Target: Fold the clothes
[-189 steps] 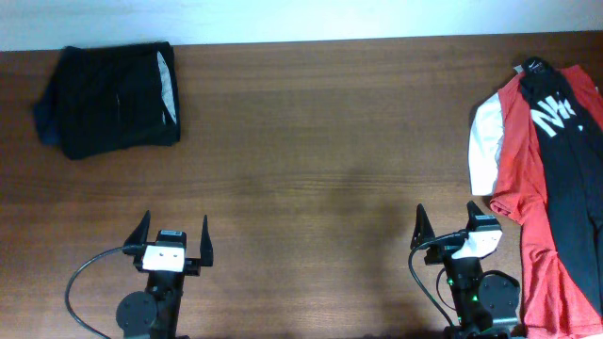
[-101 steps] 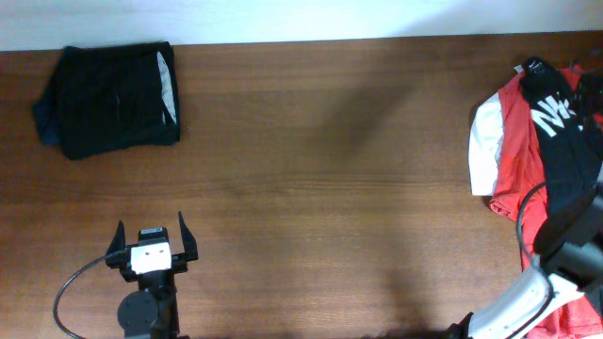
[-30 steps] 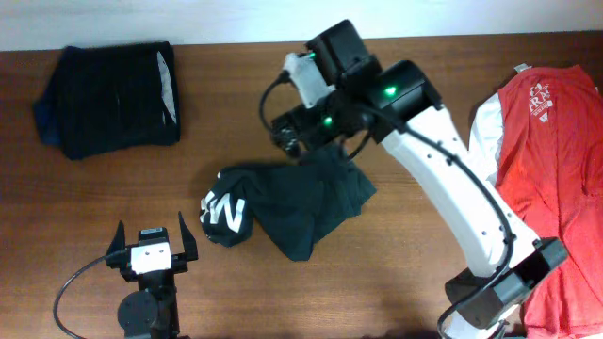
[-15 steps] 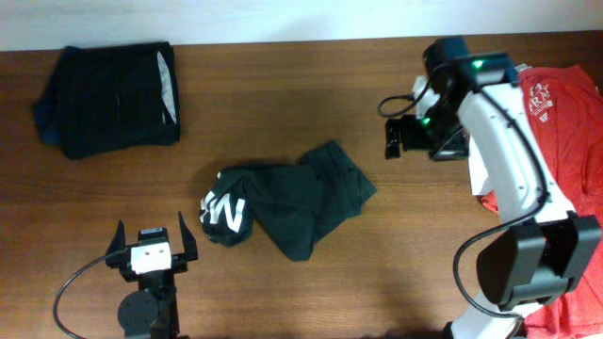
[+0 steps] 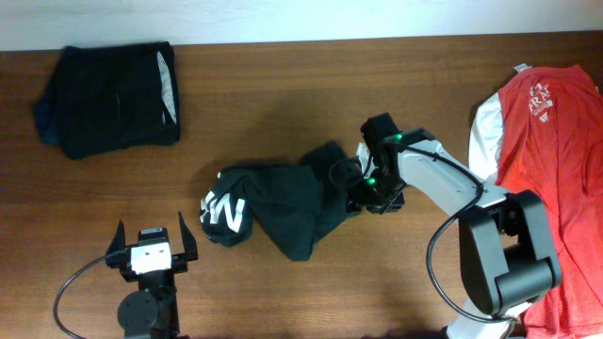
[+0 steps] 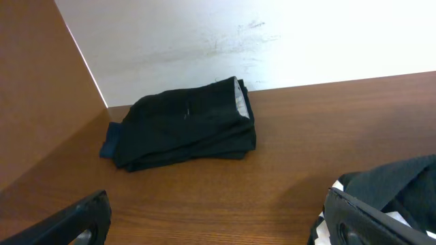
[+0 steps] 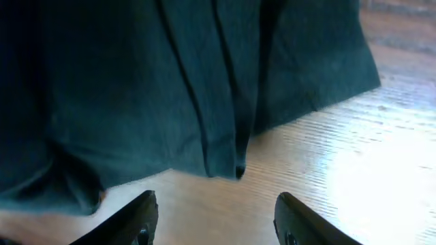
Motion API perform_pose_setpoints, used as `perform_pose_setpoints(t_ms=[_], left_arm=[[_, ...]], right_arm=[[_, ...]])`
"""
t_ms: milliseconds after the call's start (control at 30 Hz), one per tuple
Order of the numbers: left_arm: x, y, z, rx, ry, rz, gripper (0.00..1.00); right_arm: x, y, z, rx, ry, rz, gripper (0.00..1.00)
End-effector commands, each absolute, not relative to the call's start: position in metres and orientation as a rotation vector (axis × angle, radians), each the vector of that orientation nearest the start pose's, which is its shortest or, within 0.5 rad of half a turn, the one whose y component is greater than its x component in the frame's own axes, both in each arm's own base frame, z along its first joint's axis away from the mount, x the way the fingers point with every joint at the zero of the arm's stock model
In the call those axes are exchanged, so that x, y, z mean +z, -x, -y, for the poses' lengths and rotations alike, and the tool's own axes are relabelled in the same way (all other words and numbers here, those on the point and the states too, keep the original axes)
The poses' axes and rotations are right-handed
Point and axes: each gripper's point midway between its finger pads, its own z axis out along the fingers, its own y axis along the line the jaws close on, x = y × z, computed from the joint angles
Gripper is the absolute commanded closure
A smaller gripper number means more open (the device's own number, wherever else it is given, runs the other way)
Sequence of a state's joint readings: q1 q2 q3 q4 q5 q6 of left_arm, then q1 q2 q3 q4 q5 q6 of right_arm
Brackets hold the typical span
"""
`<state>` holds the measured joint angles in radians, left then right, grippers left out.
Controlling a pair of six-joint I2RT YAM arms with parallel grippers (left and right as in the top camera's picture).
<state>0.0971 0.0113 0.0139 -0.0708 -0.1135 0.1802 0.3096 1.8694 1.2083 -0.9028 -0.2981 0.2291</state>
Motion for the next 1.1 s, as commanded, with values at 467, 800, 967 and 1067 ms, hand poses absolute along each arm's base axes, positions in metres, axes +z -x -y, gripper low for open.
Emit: perform_pose_setpoints(t_ms=[467,800,967,1067], left_arm=[[0.159,-0.242,-0.044,0.317,0.016,-1.647,0.01],[0.159,-0.242,-0.044,0.317,0.016,-1.647,0.01],[0.159,-0.242,-0.044,0.317,0.016,-1.647,0.01],[0.159,-0.242,-0.044,0.317,0.016,-1.647,0.01]], right_arm=[[0.009,-0.302,-0.162,0.491,0.154,-3.115,0.48],[0.013,-0.317,-0.155,0.502,0.114,-3.071,0.96],[0.075,-0.354,-0.124,0.484,-0.026,-3.043,0.96],[0.128,-0.371,-0.079,0.283,-0.143,-3.019,0.96]])
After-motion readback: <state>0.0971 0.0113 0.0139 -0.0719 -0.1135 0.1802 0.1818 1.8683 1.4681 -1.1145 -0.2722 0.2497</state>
